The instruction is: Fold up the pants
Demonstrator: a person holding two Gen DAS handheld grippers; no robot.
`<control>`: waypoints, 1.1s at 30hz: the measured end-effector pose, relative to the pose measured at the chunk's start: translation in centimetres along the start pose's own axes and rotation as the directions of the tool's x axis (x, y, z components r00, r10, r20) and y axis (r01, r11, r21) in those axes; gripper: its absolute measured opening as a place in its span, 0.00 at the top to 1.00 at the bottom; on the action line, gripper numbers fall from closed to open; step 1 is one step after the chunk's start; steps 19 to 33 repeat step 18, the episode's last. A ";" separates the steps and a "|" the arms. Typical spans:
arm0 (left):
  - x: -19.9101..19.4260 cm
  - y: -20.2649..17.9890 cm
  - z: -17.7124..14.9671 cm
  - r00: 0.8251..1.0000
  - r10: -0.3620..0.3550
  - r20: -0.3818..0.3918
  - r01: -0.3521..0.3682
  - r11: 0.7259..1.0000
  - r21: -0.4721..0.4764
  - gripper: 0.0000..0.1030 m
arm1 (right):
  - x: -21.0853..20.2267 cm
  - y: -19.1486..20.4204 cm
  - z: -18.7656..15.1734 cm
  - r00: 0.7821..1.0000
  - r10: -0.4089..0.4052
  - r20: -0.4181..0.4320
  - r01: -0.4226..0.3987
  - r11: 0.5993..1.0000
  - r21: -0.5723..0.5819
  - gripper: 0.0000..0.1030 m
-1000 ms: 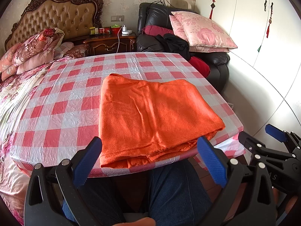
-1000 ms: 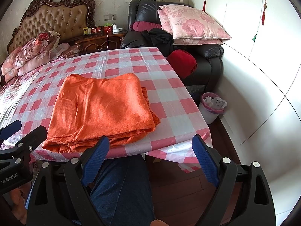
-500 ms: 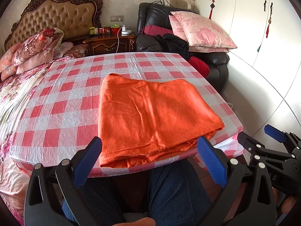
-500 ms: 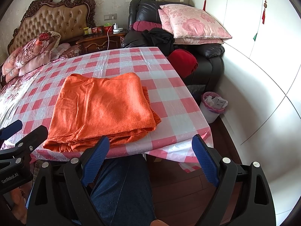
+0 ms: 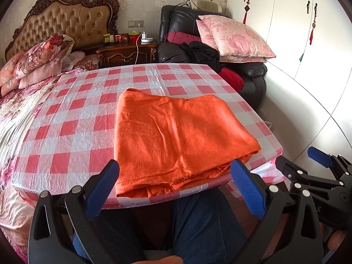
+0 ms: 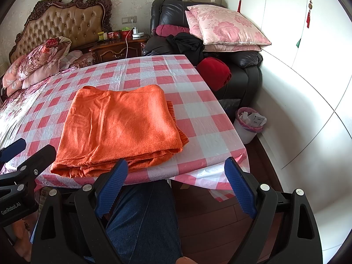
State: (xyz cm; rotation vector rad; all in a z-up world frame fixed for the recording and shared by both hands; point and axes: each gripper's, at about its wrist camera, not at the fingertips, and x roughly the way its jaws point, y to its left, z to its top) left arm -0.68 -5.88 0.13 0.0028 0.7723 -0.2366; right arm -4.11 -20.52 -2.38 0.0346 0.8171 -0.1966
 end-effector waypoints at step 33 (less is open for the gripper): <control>0.2 9.2 1.0 0.998 -0.040 0.058 0.048 0.987 -0.153 0.02 | 0.3 -0.4 -0.3 1.000 0.009 0.016 -0.010 0.998 0.062 0.15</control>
